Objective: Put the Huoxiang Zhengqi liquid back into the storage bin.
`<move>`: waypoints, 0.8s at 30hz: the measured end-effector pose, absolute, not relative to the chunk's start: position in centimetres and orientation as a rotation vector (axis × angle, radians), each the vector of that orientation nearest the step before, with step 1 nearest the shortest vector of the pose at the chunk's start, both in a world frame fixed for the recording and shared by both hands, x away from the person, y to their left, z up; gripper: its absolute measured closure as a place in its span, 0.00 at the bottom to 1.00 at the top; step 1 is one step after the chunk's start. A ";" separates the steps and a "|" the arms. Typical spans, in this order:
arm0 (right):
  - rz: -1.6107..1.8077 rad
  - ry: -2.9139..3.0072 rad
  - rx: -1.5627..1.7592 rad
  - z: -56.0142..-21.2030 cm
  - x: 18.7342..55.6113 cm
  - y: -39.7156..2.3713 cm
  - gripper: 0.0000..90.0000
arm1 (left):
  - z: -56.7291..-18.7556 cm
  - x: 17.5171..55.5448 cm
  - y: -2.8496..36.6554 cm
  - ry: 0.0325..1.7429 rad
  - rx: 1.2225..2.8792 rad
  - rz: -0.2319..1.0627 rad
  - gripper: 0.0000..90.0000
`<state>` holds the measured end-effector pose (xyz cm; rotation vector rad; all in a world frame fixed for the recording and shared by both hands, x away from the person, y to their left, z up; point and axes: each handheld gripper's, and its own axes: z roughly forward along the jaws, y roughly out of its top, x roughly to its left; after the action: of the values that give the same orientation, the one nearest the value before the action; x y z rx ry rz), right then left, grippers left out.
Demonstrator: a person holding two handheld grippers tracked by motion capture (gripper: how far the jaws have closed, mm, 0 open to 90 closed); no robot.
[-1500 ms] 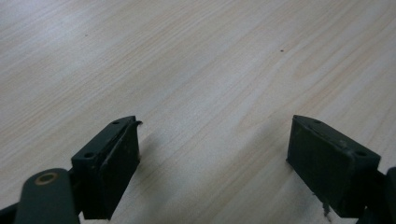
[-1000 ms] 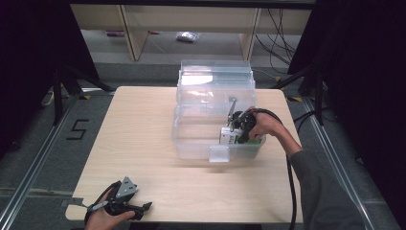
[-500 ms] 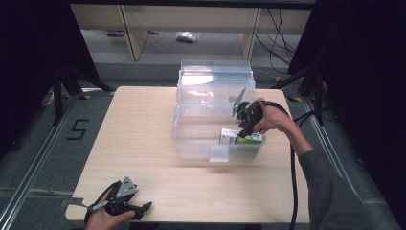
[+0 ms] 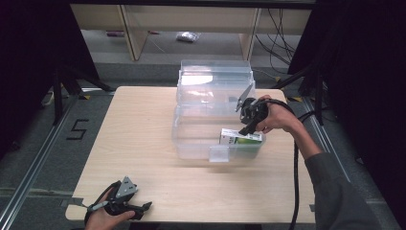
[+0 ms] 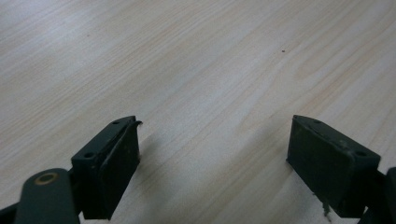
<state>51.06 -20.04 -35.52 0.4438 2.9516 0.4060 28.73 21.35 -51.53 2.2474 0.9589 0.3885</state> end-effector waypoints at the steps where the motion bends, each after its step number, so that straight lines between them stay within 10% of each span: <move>1: 0.410 2.949 0.441 -35.5 51.0 -20.1 0.55 | -51.4 28.8 21.5 0.942 2.271 0.389 0.18; 24: 0.552 2.856 0.587 -35.2 49.9 -20.6 0.41 | -51.4 28.7 21.5 0.943 2.269 0.394 0.18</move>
<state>49.90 -20.64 -35.15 0.5866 2.8559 0.5516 28.75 21.47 -51.45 2.2691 0.9429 0.3943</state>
